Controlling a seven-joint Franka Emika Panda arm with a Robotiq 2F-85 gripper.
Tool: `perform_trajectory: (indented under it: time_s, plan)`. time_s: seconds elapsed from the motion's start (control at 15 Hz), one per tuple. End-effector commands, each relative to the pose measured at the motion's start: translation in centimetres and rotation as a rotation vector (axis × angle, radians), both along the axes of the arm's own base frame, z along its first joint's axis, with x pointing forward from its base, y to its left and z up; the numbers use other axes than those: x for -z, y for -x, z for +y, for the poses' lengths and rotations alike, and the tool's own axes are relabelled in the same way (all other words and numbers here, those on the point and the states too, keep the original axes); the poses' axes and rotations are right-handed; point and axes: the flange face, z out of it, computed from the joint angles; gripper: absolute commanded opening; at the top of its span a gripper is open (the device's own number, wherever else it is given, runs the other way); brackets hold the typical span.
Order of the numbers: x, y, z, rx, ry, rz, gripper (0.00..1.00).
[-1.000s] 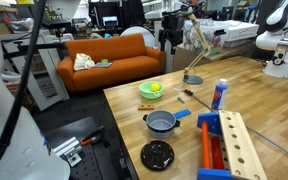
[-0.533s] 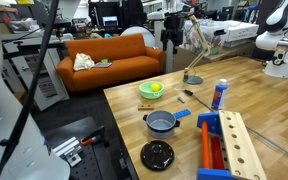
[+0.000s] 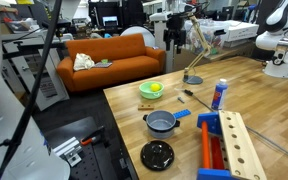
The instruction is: Turn off the lamp
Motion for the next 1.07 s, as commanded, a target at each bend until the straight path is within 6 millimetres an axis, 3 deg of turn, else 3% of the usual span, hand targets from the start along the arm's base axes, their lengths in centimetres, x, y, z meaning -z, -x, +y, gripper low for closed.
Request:
perform_trajectory:
  time_s: [0.0, 0.2, 0.47, 0.53, 0.67, 1.0]
  plan:
    - [-0.1, -2.4, 0.5, -0.038, 0.037, -0.099, 1.00]
    - [1.3, -4.3, 0.6, -0.038, 0.076, -0.146, 1.00]
    - [4.8, -6.7, 0.8, -0.001, 0.119, -0.135, 1.00]
    - [4.6, -5.4, 0.6, -0.025, 0.092, -0.125, 1.00]
    - [5.6, -6.4, 0.7, -0.012, 0.097, -0.128, 1.00]
    - [5.1, -6.7, 0.9, -0.009, 0.096, -0.137, 1.00]
